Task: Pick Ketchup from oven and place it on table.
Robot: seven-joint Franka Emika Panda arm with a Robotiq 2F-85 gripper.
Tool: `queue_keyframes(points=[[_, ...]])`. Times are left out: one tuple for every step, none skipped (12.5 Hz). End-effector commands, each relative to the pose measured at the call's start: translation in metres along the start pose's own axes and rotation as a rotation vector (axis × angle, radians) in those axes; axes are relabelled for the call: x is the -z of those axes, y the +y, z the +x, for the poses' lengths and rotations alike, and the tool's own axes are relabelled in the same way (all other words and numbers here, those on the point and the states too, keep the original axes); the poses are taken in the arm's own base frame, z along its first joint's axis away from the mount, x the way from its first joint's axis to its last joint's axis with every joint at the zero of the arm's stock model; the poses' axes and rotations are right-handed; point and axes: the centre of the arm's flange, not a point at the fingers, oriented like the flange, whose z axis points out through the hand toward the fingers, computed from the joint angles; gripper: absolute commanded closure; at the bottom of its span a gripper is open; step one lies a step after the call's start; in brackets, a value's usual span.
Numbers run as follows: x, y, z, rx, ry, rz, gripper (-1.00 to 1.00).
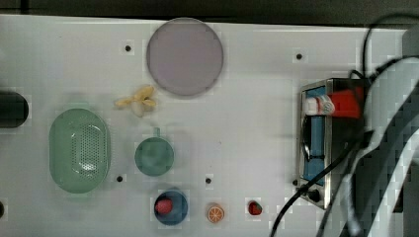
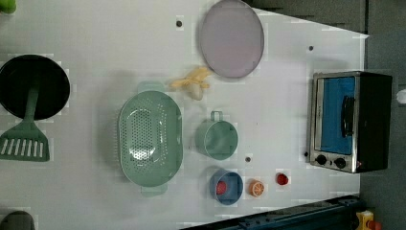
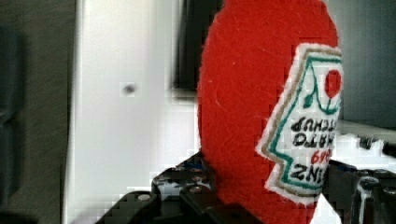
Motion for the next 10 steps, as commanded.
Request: queue_keyframes(points=[[0.03,-0.071,-0.125,0.223,-0.049,0.033,-0.27],[0.027,-0.08,-0.152,0.272,-0.078,0.013,-0.26],[0.022,-0.089,-0.178,0.317,-0.102,-0.008,-0.26],[0.015,-0.095,-0.2,0.357,-0.121,-0.03,-0.26],[0.004,-0.099,-0.218,0.391,-0.128,-0.057,-0.27],[-0.011,-0.101,-0.234,0.422,-0.127,-0.097,-0.26],[-0.031,-0.1,-0.248,0.451,-0.123,-0.148,-0.27],[-0.054,-0.098,-0.258,0.473,-0.114,-0.193,-0.27],[-0.077,-0.095,-0.264,0.489,-0.103,-0.226,-0.27],[-0.102,-0.089,-0.267,0.495,-0.105,-0.249,-0.27]])
